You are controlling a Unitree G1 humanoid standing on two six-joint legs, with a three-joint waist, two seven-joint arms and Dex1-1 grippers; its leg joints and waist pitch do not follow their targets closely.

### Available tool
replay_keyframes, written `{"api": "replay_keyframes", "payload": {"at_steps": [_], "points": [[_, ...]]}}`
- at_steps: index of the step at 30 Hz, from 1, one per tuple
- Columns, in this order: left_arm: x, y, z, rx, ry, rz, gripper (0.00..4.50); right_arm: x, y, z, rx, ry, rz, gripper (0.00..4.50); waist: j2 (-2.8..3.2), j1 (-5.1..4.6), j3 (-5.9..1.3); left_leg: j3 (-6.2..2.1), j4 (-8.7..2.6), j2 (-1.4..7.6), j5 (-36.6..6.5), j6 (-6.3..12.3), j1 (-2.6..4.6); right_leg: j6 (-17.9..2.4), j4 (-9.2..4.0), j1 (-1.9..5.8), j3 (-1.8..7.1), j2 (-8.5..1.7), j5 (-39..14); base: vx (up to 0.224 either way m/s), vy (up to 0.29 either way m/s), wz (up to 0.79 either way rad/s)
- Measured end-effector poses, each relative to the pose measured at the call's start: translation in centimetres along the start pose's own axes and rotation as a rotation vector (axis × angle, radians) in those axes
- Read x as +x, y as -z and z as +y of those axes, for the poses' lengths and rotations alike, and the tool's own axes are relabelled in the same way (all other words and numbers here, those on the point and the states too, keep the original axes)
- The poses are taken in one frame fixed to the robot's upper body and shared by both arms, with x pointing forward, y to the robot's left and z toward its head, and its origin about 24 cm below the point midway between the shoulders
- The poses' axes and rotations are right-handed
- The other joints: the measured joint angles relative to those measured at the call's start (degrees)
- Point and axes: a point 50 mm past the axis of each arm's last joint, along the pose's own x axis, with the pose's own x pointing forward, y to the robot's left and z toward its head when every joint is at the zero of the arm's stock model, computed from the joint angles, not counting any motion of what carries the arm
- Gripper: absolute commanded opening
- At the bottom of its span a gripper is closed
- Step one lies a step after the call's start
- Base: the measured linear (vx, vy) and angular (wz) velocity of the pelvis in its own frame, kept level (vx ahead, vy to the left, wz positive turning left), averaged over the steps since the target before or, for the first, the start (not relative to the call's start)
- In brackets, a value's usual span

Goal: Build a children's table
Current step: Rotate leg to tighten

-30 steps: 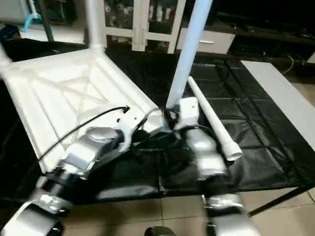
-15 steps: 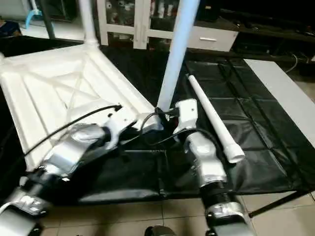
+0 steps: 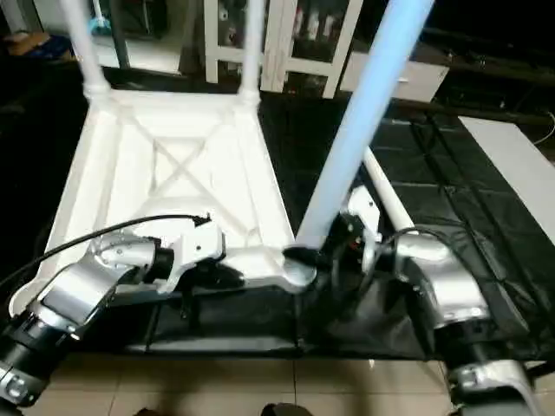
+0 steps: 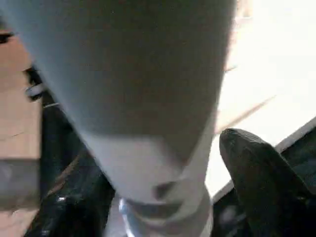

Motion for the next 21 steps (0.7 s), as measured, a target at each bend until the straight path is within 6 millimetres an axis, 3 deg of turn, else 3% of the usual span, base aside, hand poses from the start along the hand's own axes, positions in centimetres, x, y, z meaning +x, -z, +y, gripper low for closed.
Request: {"api": "replay_keyframes", "payload": {"at_steps": [3, 7, 8, 14, 17, 21], "points": [[-0.1, 0.1, 0.0, 0.003, 0.011, 0.001, 0.0, 0.0, 0.1, 0.0, 0.018, -0.045, 0.015, 2.74, 0.0, 0.02, 0.0, -0.08, 0.0, 0.0, 0.01, -0.01, -0.04, 0.03, 0.01, 0.0, -0.03, 0.01, -0.02, 0.0, 0.0, 0.0], [-0.1, 0.0, -0.1, 0.004, 0.016, 0.0, 0.0, 0.1, 0.0, 0.1, 0.02, -0.074, 0.019, 2.57, 0.0, 0.05, 0.0, -0.09, 0.01, 0.0, 0.01, 0.0, -0.06, -0.1, 0.04, 0.03, -0.02, 0.01, 0.06, 0.0, 0.0, 0.0], [-0.1, 0.0, -0.1, 0.004, 0.016, 0.0, 0.0, 0.1, 0.0, 0.1, 0.021, -0.077, 0.019, 2.34, 0.0, 0.05, 0.0, -0.09, 0.02, 0.0, 0.02, 0.0, -0.06, -0.11, 0.04, 0.04, -0.02, 0.01, 0.07, 0.0, 0.0, 0.0], [-0.3, 0.1, 0.0, 0.003, 0.01, 0.003, 0.0, 0.5, 0.1, 0.0, 0.018, -0.067, 0.007, 2.09, -0.01, -0.11, 0.0, -0.12, 0.04, 0.0, 0.02, 0.0, -0.01, -0.08, 0.06, 0.08, -0.04, 0.02, 0.05, 0.0, 0.0, 0.0], [-0.5, 0.2, 0.8, -0.012, -0.074, 0.033, 0.0, 2.0, 0.4, -0.6, 0.01, 0.078, -0.047, 2.08, -0.15, -0.75, -0.09, -0.27, 0.11, 0.02, 0.05, -0.06, 0.1, 0.07, 0.1, 0.14, -0.06, 0.09, -0.03, 0.0, 0.0, 0.0], [0.6, -0.3, 2.1, -0.086, -0.226, 0.053, 0.0, 3.9, 0.3, -1.9, 0.033, 0.357, -0.09, 1.96, -0.29, -1.97, -0.17, -0.6, 0.24, -0.04, 0.07, -0.1, 0.18, 0.14, -0.01, 0.22, -0.12, 0.08, -0.08, -0.014, 0.003, -0.03]]}}
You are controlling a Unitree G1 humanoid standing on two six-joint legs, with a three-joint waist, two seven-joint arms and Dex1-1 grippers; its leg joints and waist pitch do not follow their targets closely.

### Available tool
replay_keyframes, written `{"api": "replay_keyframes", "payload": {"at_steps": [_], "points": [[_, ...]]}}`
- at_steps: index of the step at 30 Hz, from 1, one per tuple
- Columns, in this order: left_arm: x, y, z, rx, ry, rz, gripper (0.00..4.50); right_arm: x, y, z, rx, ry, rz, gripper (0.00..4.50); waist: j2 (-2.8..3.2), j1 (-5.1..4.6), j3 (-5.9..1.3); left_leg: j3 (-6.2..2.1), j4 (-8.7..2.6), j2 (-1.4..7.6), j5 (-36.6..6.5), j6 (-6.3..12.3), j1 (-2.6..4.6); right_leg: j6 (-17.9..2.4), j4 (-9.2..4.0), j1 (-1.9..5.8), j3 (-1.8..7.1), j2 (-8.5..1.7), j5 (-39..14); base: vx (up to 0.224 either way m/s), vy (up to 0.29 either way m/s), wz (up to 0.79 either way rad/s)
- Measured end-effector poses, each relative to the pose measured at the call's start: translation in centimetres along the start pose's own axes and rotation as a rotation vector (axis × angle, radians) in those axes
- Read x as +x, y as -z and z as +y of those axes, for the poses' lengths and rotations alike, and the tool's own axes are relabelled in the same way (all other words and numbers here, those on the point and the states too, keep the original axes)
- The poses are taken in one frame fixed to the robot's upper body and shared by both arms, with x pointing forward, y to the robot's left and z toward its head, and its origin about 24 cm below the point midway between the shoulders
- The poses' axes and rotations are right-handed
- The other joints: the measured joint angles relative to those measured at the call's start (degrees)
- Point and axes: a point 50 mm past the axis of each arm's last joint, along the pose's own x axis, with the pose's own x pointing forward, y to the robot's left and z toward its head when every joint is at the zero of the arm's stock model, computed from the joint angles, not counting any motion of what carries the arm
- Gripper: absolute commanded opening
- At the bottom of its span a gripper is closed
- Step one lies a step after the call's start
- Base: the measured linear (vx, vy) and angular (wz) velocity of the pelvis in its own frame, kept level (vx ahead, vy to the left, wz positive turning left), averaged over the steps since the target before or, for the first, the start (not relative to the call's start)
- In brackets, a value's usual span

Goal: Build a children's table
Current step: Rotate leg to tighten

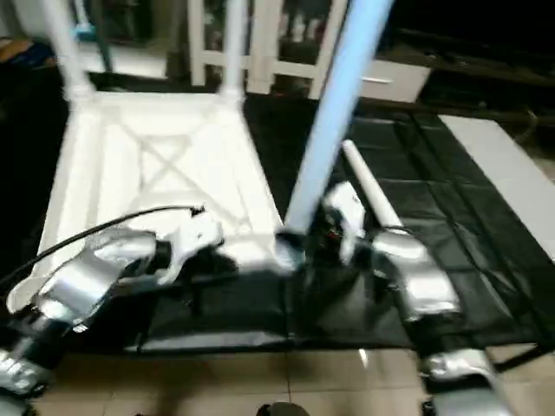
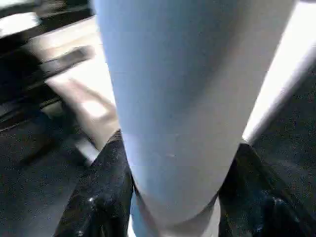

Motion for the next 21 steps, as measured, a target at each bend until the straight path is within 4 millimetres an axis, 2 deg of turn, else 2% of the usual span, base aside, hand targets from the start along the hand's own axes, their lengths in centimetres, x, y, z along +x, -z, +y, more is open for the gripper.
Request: {"api": "replay_keyframes", "payload": {"at_steps": [5, 7, 9, 12, 15, 16, 17, 18, 21], "points": [[3.2, -1.8, 0.5, -0.14, -0.221, 0.011, 0.0, 3.6, -0.2, -0.2, 0.085, 0.488, -0.059, 1.9, 0.0, -1.38, -0.01, -0.28, 0.13, -0.04, 0.02, -0.04, -0.05, 0.01, -0.47, -0.15, -0.3, 0.0, 0.0, 0.0, 0.0, 0.0], [4.3, -2.4, 0.4, -0.167, -0.272, 0.001, 0.0, 4.8, -0.2, 0.3, 0.096, 0.668, -0.085, 1.89, 0.1, -1.56, 0.02, -0.35, 0.12, -0.06, 0.02, -0.04, -0.16, -0.01, -0.68, -0.22, -0.42, -0.01, 0.01, 0.0, 0.0, 0.0], [4.8, -2.6, 0.3, -0.18, -0.286, -0.005, 0.0, 5.5, -0.1, 0.8, 0.096, 0.773, -0.106, 1.89, 0.12, -1.5, 0.02, -0.31, 0.12, -0.05, 0.01, -0.03, -0.22, -0.09, -0.79, -0.21, -0.6, -0.03, 0.06, 0.0, 0.0, 0.0], [4.7, -2.6, 0.3, -0.183, -0.288, -0.006, 0.0, 6.0, -0.2, 1.1, 0.093, 0.797, -0.129, 1.88, 0.21, -1.51, 0.0, -0.28, 0.11, -0.05, 0.01, -0.03, -0.19, -0.18, -0.79, -0.17, -0.63, -0.03, 0.2, 0.0, 0.0, 0.0], [4.3, -2.4, 0.6, -0.177, -0.298, -0.002, 0.0, 6.5, -0.4, 1.4, 0.129, 0.75, -0.164, 1.88, 0.22, -1.77, 0.02, -0.29, 0.1, -0.02, 0.01, -0.04, -0.2, -0.29, -0.79, -0.18, -0.89, -0.04, 0.28, 0.0, 0.0, 0.0], [4.2, -2.4, 0.7, -0.175, -0.297, -0.002, 0.0, 6.5, -0.4, 1.4, 0.134, 0.729, -0.17, 2.23, 0.24, -1.8, 0.03, -0.29, 0.1, 0.0, 0.01, -0.04, -0.21, -0.38, -0.79, -0.19, -0.97, -0.05, 0.35, 0.0, 0.0, 0.0], [4.0, -2.4, 0.7, -0.172, -0.293, -0.002, 0.0, 6.3, -0.5, 1.3, 0.128, 0.701, -0.174, 2.23, 0.27, -1.79, 0.05, -0.29, 0.09, 0.02, 0.01, -0.04, -0.23, -0.47, -0.79, -0.19, -1.05, -0.06, 0.45, 0.0, 0.0, 0.0], [3.9, -2.3, 0.8, -0.17, -0.281, -0.004, 0.0, 5.9, -0.4, 1.3, 0.119, 0.673, -0.179, 2.58, 0.3, -1.7, 0.07, -0.3, 0.07, 0.04, 0.01, -0.05, -0.27, -0.52, -0.79, -0.21, -1.12, -0.08, 0.69, 0.0, 0.0, 0.0], [3.0, -2.0, 1.4, -0.139, -0.296, 0.001, 0.0, 5.3, -0.5, 1.8, 0.085, 0.602, -0.2, 2.61, 0.32, -1.73, 0.08, -0.32, -0.13, 0.08, 0.01, -0.06, -0.33, -0.4, -0.76, -0.26, -1.26, -0.05, 1.05, 0.0, 0.0, 0.0]]}}
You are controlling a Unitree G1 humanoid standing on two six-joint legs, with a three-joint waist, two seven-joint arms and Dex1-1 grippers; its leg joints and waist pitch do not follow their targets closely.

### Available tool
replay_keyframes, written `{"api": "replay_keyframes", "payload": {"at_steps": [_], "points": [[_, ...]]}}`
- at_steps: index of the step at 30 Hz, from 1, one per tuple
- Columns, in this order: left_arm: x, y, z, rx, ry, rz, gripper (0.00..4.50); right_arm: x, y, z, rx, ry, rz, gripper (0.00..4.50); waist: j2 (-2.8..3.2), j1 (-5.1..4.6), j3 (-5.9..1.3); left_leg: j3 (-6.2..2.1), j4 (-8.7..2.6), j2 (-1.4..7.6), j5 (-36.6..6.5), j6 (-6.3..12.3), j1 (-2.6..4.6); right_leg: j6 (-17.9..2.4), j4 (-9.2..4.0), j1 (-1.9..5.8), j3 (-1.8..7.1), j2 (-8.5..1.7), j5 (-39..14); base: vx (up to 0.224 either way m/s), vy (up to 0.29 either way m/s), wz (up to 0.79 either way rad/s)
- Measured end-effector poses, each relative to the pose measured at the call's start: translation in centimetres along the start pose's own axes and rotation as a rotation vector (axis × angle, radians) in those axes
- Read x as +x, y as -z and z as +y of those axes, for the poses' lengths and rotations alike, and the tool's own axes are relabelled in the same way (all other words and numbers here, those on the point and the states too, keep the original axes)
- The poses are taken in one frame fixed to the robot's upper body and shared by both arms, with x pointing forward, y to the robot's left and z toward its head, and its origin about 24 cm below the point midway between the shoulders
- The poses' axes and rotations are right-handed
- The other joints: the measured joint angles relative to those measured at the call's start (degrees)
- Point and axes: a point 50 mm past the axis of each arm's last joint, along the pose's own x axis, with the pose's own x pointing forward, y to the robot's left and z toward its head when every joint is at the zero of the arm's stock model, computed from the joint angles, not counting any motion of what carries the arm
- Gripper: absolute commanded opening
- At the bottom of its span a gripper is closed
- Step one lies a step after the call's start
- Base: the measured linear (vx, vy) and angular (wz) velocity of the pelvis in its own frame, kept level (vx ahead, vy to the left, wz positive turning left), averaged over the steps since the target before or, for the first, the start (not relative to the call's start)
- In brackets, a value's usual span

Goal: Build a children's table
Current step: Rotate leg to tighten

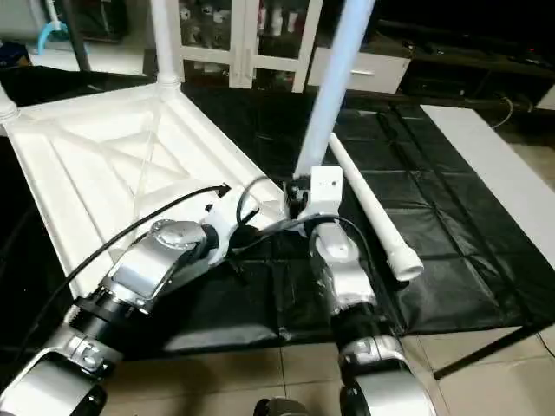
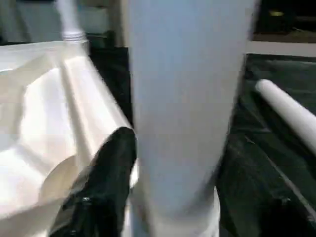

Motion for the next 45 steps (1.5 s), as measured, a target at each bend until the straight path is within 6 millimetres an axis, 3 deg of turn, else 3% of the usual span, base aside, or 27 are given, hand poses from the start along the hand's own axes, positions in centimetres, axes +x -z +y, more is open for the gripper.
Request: {"api": "replay_keyframes", "payload": {"at_steps": [3, 5, 6, 12, 20, 30, 35, 38, 42, 45], "points": [[-1.0, 0.6, 1.0, 0.061, 0.016, -0.009, 0.0, -1.2, -0.4, -0.2, 0.014, -0.126, -0.01, 3.04, 0.01, 0.17, 0.0, -0.04, -0.34, 0.0, 0.0, -0.01, 0.06, 0.0, -0.03, -0.08, -0.09, 0.02, 0.0, 0.0, 0.0, 0.0], [-1.7, 1.2, 1.2, 0.12, 0.069, -0.027, 0.0, -2.3, -0.7, -1.3, 0.033, -0.256, 0.023, 3.07, 0.09, 0.66, -0.04, -0.03, -0.41, 0.03, 0.01, 0.0, 0.16, -0.14, -0.03, 0.02, -0.08, 0.04, 0.07, 0.0, 0.0, 0.0], [-2.1, 1.5, 1.3, 0.147, 0.101, -0.035, 0.0, -2.8, -0.9, -1.7, 0.036, -0.318, 0.039, 3.3, 0.16, 0.87, -0.06, 0.0, -0.44, 0.05, 0.0, 0.0, 0.23, -0.23, -0.04, 0.09, -0.08, 0.04, 0.08, 0.0, 0.0, 0.0], [-4.8, 3.1, 1.1, 0.213, 0.34, -0.044, 0.0, -5.8, -0.7, -4.8, -0.069, -0.625, 0.176, 3.3, 0.31, 2.52, -0.03, 0.2, -0.4, 0.17, -0.01, -0.01, 0.35, -0.26, -0.17, 0.08, 0.0, -0.11, 0.07, 0.0, 0.0, 0.0], [-5.8, 3.6, 0.1, 0.197, 0.483, -0.043, 0.0, -6.8, -1.3, -5.4, -0.055, -0.855, 0.266, 3.3, 0.48, 3.58, -0.03, 0.38, -0.34, 0.12, 0.0, -0.01, 0.35, 0.08, -0.11, 0.25, 0.04, -0.33, -0.14, 0.0, 0.0, 0.0], [-5.9, 3.8, -0.5, 0.193, 0.562, -0.033, 0.0, -7.2, -1.5, -5.0, 0.011, -1.027, 0.306, 2.57, 0.51, 4.19, -0.04, 0.36, -0.33, 0.11, 0.01, 0.0, 0.31, 0.15, -0.02, 0.38, -0.04, -0.47, -0.18, 0.0, 0.0, 0.0], [-6.0, 3.8, -0.5, 0.191, 0.565, -0.032, 0.0, -7.2, -1.5, -5.1, 0.0, -1.032, 0.303, 2.26, 0.51, 4.16, -0.05, 0.36, -0.33, 0.06, 0.01, 0.0, 0.33, 0.14, 0.0, 0.41, -0.05, -0.53, -0.18, 0.0, 0.0, 0.0], [-6.0, 3.8, -0.1, 0.175, 0.513, -0.028, 0.0, -6.4, -1.2, -4.6, -0.017, -0.964, 0.258, 2.15, 0.48, 3.53, -0.07, 0.35, -0.29, 0.06, 0.03, -0.01, 0.35, 0.18, 0.05, 0.42, -0.07, -0.54, -0.2, 0.0, 0.0, 0.0], [-3.7, 2.9, 0.6, 0.08, 0.294, -0.029, 0.0, -3.5, -0.7, -4.0, -0.032, -0.594, 0.178, 1.99, 0.42, 2.02, -0.13, 0.19, -0.17, -0.04, 0.17, -0.25, 0.34, 0.22, 0.02, 0.38, -0.18, -0.54, -0.22, -0.013, 0.0, -0.02], [-1.4, 1.7, -0.2, -0.042, 0.152, -0.019, 0.0, -1.7, -0.4, -3.4, -0.018, -0.287, 0.146, 1.95, 0.49, 1.43, -0.16, 0.05, -0.1, -0.11, 0.17, -0.26, 0.41, 0.24, -0.08, 0.29, -0.43, -0.77, -0.23, 0.0, 0.0, 0.0]]}}
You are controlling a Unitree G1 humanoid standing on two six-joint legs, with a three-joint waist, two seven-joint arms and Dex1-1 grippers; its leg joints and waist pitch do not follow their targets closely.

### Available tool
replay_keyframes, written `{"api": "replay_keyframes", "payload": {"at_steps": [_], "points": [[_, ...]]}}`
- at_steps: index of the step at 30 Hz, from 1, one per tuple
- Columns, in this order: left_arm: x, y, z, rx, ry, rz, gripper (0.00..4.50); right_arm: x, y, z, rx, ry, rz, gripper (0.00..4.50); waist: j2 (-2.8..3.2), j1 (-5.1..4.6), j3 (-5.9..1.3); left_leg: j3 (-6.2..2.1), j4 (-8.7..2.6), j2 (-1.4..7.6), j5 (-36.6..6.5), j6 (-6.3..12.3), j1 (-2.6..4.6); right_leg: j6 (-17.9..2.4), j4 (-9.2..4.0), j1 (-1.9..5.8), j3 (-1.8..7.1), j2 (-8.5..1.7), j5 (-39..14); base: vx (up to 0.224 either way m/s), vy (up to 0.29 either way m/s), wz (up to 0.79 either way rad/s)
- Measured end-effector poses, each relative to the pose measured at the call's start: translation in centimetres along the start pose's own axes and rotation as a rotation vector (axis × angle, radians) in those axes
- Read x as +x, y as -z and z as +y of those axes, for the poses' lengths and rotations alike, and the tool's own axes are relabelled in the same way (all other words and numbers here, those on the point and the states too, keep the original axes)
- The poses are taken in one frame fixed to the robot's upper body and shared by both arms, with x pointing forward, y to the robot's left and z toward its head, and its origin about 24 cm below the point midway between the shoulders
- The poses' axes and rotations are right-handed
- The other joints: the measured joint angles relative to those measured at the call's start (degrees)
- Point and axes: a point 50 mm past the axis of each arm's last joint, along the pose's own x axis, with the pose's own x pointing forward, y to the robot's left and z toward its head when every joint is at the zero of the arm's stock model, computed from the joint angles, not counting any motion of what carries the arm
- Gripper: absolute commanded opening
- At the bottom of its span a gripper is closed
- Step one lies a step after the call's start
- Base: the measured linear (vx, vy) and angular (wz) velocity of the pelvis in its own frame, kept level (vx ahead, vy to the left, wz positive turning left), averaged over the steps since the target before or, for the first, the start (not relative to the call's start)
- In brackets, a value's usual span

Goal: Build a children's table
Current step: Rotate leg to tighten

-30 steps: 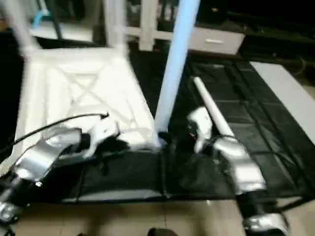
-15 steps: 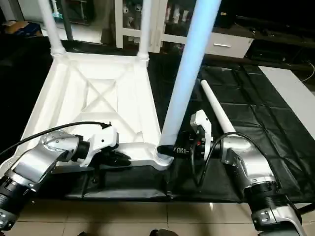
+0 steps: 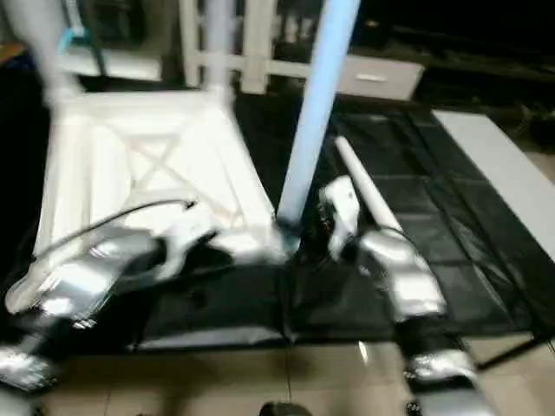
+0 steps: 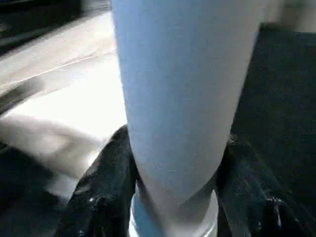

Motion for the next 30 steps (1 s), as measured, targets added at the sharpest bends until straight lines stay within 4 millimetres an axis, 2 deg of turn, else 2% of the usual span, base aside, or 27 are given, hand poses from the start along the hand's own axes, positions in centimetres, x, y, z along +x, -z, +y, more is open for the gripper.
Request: {"api": "replay_keyframes", "payload": {"at_steps": [3, 5, 12, 13, 14, 17, 20, 24, 27, 30], "points": [[2.0, -1.1, -0.7, -0.104, -0.094, -0.015, 0.0, 1.8, 0.3, 1.3, 0.075, 0.319, -0.073, 1.9, 0.14, -0.4, -0.1, -0.03, 0.08, -0.03, 0.0, 0.0, 0.01, 0.0, -0.05, -0.16, -0.28, 0.0, 0.0, 0.0, 0.0, 0.0], [2.5, -1.4, -1.0, -0.116, -0.114, -0.019, 0.0, 2.3, 0.4, 1.9, 0.089, 0.437, -0.098, 1.89, 0.24, -0.45, -0.16, -0.07, 0.08, -0.02, 0.0, 0.0, -0.09, 0.0, -0.06, -0.19, -0.4, -0.03, 0.0, 0.0, 0.0, 0.0], [2.5, -1.3, -0.7, -0.127, -0.143, -0.021, 0.0, 3.4, 0.4, 3.0, 0.094, 0.479, -0.157, 1.88, 0.45, -1.19, -0.29, -0.06, 0.07, -0.02, -0.01, 0.01, -0.12, 0.01, -0.08, -0.13, -0.42, -0.11, 0.02, 0.0, 0.0, 0.0], [2.4, -1.3, -0.6, -0.126, -0.145, -0.02, 0.0, 3.5, 0.4, 3.1, 0.096, 0.454, -0.161, 1.88, 0.45, -1.21, -0.29, -0.06, 0.07, -0.02, -0.01, 0.01, -0.13, 0.0, -0.07, -0.13, -0.43, -0.1, 0.02, 0.0, 0.0, 0.0], [2.4, -1.3, -0.6, -0.125, -0.145, -0.02, 0.0, 3.4, 0.4, 3.1, 0.087, 0.428, -0.164, 2.44, 0.45, -1.21, -0.29, -0.06, 0.05, -0.02, -0.01, 0.01, -0.14, 0.0, -0.07, -0.15, -0.43, -0.1, 0.03, 0.0, 0.0, 0.0], [1.7, -1.1, 0.0, -0.09, -0.142, -0.013, 0.0, 2.5, 0.5, 3.2, 0.038, 0.33, -0.191, 2.64, 0.46, -1.36, -0.28, 0.0, -0.07, -0.01, -0.01, 0.0, -0.26, -0.01, 0.02, -0.24, -0.43, -0.09, 0.19, 0.0, 0.0, 0.0], [0.2, -0.4, 0.6, -0.01, -0.086, -0.011, 0.0, 1.4, -0.5, 3.2, 0.054, 0.175, -0.238, 3.05, 0.46, -1.42, -0.28, -0.08, -0.26, 0.03, -0.01, 0.0, -0.28, 0.0, 0.0, -0.32, -0.62, -0.08, 0.26, 0.0, 0.0, 0.0], [-2.3, 1.2, 0.1, 0.101, 0.111, -0.019, 0.0, -1.8, -2.3, 1.7, -0.022, -0.156, -0.205, 3.32, 0.53, -0.07, -0.32, -0.05, -0.4, 0.21, -0.02, 0.01, -0.09, -0.17, 0.03, -0.19, -0.64, -0.09, 0.28, 0.0, 0.0, 0.0], [-3.6, 1.8, -0.4, 0.13, 0.233, 0.0, 0.0, -3.1, -2.3, 1.0, -0.079, -0.342, -0.107, 3.32, 0.54, 1.28, -0.33, 0.15, -0.39, 0.24, -0.03, 0.05, -0.07, -0.34, 0.01, -0.15, -0.56, -0.19, 0.25, 0.0, 0.0, 0.0], [-3.8, 2.0, -1.2, 0.138, 0.301, 0.004, 0.0, -4.1, -1.9, 0.8, -0.102, -0.475, -0.03, 3.32, 0.53, 2.11, -0.33, 0.39, -0.3, 0.21, -0.03, 0.06, -0.03, -0.19, 0.01, 0.04, -0.13, -0.2, 0.13, 0.0, 0.0, 0.0]]}}
